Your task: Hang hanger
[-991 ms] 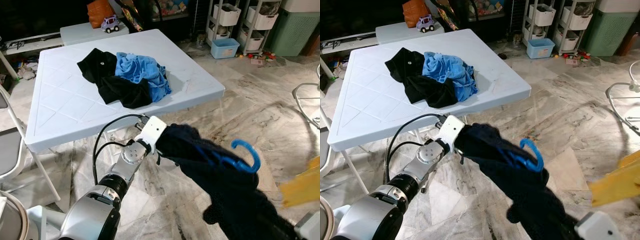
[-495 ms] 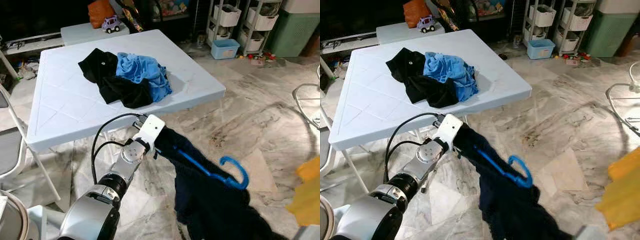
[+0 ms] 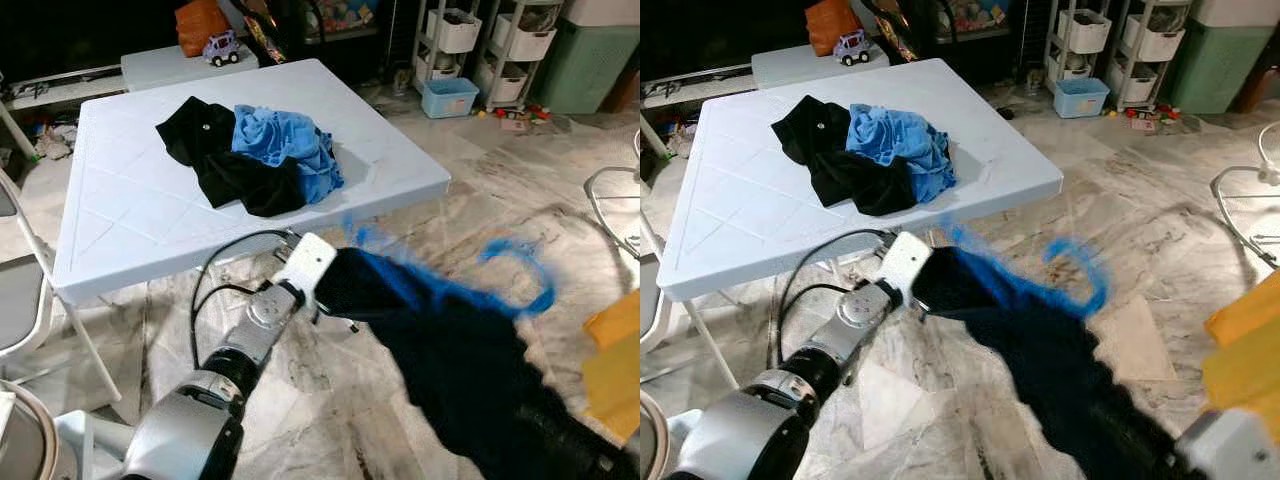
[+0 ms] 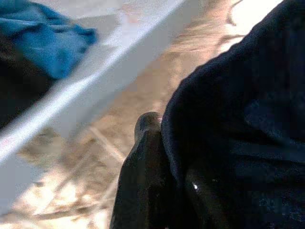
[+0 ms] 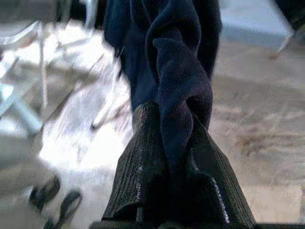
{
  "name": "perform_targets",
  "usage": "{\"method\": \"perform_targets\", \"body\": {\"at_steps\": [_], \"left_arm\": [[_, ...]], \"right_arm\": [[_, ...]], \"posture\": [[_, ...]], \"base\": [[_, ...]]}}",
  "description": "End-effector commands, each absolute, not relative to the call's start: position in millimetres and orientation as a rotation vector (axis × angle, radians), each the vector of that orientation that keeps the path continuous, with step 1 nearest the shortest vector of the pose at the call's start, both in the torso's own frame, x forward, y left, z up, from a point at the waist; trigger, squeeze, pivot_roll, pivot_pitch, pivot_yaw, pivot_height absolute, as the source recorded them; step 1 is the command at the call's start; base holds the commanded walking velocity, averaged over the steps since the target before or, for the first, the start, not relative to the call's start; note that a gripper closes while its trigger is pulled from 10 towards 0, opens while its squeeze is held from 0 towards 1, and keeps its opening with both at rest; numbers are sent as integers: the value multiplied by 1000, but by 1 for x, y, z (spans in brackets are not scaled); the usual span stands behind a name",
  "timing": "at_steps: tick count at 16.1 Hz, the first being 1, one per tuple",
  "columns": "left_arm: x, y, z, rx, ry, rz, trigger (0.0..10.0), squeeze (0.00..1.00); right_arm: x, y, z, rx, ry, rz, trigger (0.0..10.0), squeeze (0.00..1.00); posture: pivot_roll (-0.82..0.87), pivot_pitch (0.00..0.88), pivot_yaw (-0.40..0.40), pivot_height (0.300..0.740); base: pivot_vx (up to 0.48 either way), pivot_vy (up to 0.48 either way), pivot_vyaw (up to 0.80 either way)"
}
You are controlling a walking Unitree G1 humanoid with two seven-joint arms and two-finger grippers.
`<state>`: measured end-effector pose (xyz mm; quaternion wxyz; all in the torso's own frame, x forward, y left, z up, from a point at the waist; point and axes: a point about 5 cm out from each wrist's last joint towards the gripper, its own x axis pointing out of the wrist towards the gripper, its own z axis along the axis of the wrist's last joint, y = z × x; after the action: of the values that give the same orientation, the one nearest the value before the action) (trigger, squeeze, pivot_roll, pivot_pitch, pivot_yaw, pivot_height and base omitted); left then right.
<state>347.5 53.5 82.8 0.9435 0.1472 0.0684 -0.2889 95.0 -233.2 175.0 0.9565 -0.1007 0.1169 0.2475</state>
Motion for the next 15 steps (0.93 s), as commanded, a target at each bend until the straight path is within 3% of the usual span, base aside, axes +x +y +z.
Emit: {"method": "perform_targets", "body": {"at_steps": [1, 2, 5, 8, 13, 15], "left_arm": [[345, 64, 72, 270, 209, -569, 8196, 961], [343, 61, 71, 194, 220, -589, 10000, 1000], [340, 58, 70, 146, 199, -598, 10000, 1000], [332, 43, 77, 100, 126, -761, 10000, 1000], [331, 39, 88, 150, 36, -861, 10000, 1000], [330, 40, 88, 164, 36, -901, 10000, 1000]], "right_arm": [[97, -230, 187, -208, 168, 499, 10000, 0], [100, -228, 184, -213, 169, 491, 10000, 0], [119, -226, 171, -240, 137, 390, 10000, 0], [147, -224, 152, -279, 114, 268, 10000, 0], [162, -210, 130, -324, 153, 315, 10000, 0], [161, -217, 124, -347, 183, 313, 10000, 0]], "posture": [[-99, 23, 31, 740], [-101, 24, 31, 740], [-98, 25, 26, 740], [-90, 29, 21, 740], [-78, 31, 21, 740], [-76, 31, 20, 740]], "base": [[0, 0, 0], [0, 0, 0], [0, 0, 0], [0, 0, 0], [0, 0, 0], [0, 0, 0]]}}
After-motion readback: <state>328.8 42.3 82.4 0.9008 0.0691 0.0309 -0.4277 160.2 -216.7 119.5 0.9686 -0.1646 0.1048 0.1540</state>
